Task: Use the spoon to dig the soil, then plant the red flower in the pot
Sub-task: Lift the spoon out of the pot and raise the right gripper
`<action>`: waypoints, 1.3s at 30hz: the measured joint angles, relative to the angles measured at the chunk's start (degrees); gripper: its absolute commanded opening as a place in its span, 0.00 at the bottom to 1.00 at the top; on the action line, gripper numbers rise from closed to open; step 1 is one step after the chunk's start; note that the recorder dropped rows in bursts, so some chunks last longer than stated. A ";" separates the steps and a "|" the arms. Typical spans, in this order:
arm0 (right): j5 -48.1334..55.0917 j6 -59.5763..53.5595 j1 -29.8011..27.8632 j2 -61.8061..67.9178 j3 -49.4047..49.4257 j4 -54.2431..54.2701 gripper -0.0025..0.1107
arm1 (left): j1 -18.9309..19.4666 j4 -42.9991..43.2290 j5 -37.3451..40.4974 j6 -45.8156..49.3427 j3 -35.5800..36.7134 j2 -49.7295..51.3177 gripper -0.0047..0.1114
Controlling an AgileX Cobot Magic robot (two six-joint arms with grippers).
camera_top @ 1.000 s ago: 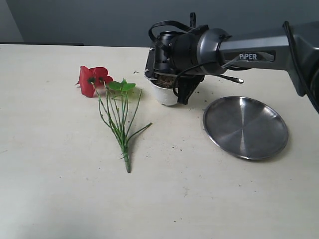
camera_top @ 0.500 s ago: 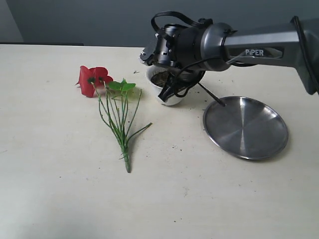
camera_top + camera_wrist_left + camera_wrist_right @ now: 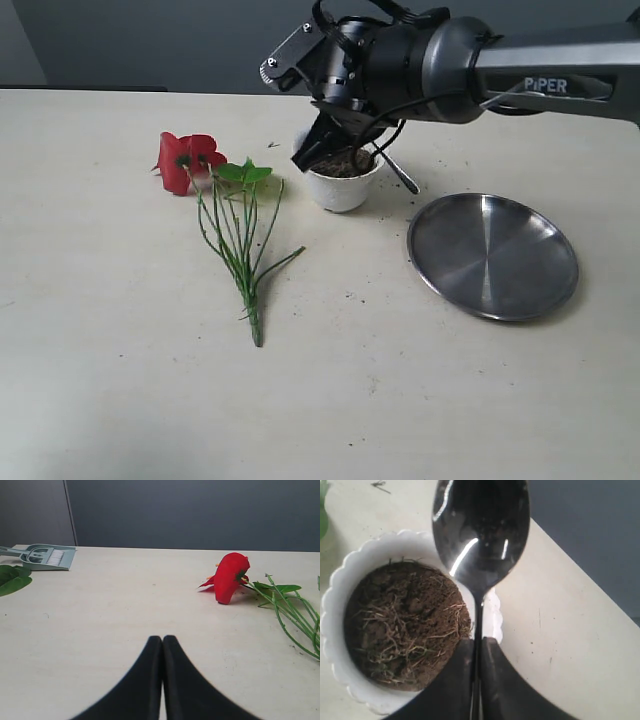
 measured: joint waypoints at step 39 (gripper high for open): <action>-6.01 7.87 -3.87 -3.67 0.00 9.22 0.02 | 0.00 0.00 0.00 0.00 0.00 0.00 0.04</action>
